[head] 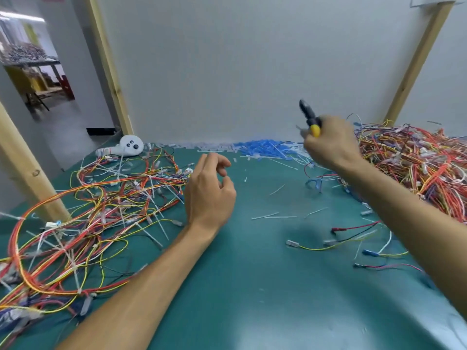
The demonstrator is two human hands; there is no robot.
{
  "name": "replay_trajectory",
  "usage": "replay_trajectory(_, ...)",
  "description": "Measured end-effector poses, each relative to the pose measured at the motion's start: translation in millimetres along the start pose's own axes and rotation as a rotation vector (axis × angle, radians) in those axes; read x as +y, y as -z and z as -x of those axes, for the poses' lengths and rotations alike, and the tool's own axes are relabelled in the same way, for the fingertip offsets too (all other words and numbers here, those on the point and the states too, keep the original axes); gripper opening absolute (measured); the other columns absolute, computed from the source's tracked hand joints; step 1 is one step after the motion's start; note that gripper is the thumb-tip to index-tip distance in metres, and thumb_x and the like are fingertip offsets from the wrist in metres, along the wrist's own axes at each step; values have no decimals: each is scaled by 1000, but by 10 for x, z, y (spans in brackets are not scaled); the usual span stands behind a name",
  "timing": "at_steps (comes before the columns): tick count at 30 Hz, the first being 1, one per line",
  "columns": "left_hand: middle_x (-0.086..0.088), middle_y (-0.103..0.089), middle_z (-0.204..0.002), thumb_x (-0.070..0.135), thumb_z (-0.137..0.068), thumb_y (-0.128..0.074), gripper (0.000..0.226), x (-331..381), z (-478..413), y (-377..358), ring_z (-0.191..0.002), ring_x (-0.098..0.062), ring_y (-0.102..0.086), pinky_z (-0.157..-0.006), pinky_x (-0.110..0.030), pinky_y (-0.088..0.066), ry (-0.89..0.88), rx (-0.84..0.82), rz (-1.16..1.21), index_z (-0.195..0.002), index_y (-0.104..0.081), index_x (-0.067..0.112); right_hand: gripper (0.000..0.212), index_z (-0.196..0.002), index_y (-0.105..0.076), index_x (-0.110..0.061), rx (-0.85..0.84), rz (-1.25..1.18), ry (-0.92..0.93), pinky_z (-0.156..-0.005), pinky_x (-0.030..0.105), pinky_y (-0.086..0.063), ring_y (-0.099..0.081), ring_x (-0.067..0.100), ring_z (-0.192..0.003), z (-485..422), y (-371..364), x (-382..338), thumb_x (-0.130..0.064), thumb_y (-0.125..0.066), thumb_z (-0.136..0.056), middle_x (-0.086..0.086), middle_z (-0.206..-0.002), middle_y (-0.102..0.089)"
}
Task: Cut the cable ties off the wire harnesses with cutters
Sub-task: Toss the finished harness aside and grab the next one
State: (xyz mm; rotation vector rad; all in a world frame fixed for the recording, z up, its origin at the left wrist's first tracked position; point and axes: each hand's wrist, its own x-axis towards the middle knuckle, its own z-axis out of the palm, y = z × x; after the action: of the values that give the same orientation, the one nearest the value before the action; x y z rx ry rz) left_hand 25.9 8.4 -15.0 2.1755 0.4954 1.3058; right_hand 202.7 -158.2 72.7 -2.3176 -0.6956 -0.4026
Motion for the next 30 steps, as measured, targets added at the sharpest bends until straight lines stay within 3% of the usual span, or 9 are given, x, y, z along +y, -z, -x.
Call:
replay_trajectory(2,10,-57,-90,-2,-80,-60,30,27,14,1,-62,-10,-54,-69,-38,-50,-14,-29,6,-98,-61,21,26,-110,-70,-14,166,-30,-70,-58,33,-41,-62,28,-69,-151,425,182,-36,-62,-98,6,-76,-63)
replay_trajectory(5,11,-56,-90,-3,-78,-59,34,29,31,-25,-63,-10,-52,-68,-38,-50,-52,-70,-7,-100,-60,23,43,-122,-61,-17,380,20,-191,-85,49,-51,-64,42,-102,-275,918,408,-50,-57,-95,18,-109,-69)
replay_trajectory(7,12,-55,-90,-1,-78,-60,35,23,47,-56,-65,-7,-51,-68,-37,-50,-78,-101,-22,-101,-59,25,43,-122,-61,-17,412,2,-196,-91,52,-51,-62,42,-107,-256,1119,454,-48,-56,-93,18,-113,-68)
replay_trajectory(10,12,-56,-89,3,-80,-60,31,38,83,-54,-70,-9,-52,-69,-37,-51,-96,-164,-43,-100,-59,27,26,-107,-65,-18,283,-81,-101,-83,56,-55,-65,41,-95,-75,1157,399,-42,-61,-96,17,-102,-68)
replay_trajectory(14,11,-56,-89,6,-82,-59,25,85,103,20,-73,-11,-54,-70,-39,-52,-120,-195,-67,-98,-61,26,20,-82,-62,-23,5,-46,51,-60,42,-50,-60,30,-64,382,872,388,-32,-70,-98,10,-77,-66)
replay_trajectory(18,7,-57,-93,6,-83,-57,23,162,223,78,-82,-17,-57,-74,-40,-52,-127,-238,-139,-100,-62,21,25,-76,-57,-23,-232,158,153,-61,39,-48,-59,25,-63,794,443,593,-27,-75,-93,0,-66,-64)
replay_trajectory(21,2,-59,-101,10,-84,-59,23,213,238,147,-96,-22,-57,-87,-42,-47,-231,-348,-329,-105,-62,17,29,-76,-54,-23,-415,253,148,-64,44,-50,-60,27,-68,915,240,790,-33,-75,-93,-1,-69,-64)
replay_trajectory(25,0,-60,-112,25,-89,-58,23,294,-58,442,-110,-24,-56,-95,-41,-44,-171,-461,-579,-112,-62,22,31,-80,-48,-26,-436,282,204,-63,44,-51,-58,26,-66,915,130,988,-44,-70,-95,-5,-68,-59)
replay_trajectory(30,-6,-59,-101,27,-87,-55,20,177,-612,1117,-99,-32,-61,-74,-39,-37,-21,-393,-1043,-105,-60,18,32,-85,-42,-27,-411,336,272,-59,39,-38,-48,29,-68,978,93,1026,-48,-64,-96,-8,-71,-46)
